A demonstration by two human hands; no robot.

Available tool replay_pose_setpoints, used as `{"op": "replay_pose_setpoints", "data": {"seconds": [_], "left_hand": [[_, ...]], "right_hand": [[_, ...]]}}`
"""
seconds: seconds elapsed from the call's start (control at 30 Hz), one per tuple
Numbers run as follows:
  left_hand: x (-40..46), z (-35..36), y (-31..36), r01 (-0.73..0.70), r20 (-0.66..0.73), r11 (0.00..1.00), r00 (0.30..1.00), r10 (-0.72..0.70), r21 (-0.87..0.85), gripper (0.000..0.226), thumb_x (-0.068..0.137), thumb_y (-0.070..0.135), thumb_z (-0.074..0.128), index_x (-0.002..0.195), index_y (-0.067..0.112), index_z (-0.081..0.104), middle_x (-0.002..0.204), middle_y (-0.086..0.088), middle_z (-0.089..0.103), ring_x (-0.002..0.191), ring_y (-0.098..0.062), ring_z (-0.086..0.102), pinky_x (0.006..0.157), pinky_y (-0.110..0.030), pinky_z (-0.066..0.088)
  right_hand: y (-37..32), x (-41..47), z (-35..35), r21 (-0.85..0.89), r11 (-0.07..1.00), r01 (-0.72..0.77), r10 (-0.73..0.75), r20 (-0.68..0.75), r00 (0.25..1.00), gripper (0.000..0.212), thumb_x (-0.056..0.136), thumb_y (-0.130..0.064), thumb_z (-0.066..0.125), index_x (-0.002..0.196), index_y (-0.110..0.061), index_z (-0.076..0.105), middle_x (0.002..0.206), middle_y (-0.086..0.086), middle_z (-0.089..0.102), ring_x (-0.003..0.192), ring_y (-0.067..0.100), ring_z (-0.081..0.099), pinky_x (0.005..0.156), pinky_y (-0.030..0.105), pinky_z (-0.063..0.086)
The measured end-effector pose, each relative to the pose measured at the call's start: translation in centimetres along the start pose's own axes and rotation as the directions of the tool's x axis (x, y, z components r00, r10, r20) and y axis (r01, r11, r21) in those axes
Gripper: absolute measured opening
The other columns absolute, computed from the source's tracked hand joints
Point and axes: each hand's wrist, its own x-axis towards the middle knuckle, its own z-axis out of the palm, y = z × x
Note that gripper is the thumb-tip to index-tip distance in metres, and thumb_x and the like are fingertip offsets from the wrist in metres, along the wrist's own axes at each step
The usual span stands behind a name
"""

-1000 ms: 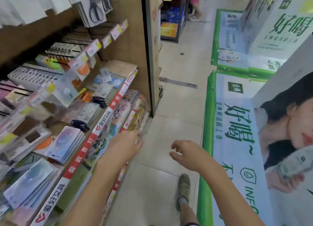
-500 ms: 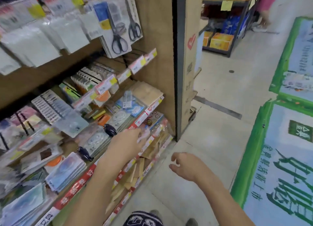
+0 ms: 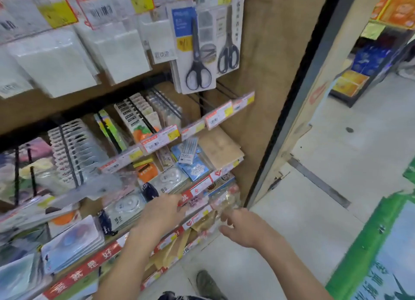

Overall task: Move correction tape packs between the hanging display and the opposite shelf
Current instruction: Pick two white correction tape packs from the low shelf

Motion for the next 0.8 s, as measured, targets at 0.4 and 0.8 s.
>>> {"op": "replay_pose_setpoints", "data": {"seconds": [0.4, 0.8], "left_hand": [[0.9, 2.4, -5.6, 0.367, 0.093, 0.923, 0.929, -0.357, -0.119, 0.038, 0.103, 0.042, 0.047, 0.135, 0.024, 0.056, 0.129, -0.006, 0.062, 0.114, -0.024, 0.061, 0.089, -0.035, 0.05], [-3.3, 5.0, -3.0, 0.733, 0.187, 0.603, 0.67, -0.718, -0.315, 0.043, 0.103, 0.04, 0.047, 0.14, 0.019, 0.052, 0.14, -0.01, 0.054, 0.131, -0.027, 0.049, 0.103, -0.035, 0.042]], "right_hand": [[-4.1, 14.1, -6.6, -0.262, 0.925, 0.277, -0.251, 0.126, 0.96, 0.034, 0.098, -0.041, 0.054, 0.118, -0.015, 0.061, 0.114, 0.011, 0.066, 0.108, 0.032, 0.061, 0.086, 0.039, 0.052], [-6.5, 21.3, -7.9, -0.313, 0.782, 0.539, -0.422, 0.371, 0.827, 0.038, 0.097, -0.05, 0.055, 0.126, -0.025, 0.058, 0.123, 0.004, 0.065, 0.107, 0.024, 0.061, 0.084, 0.032, 0.049]]}}
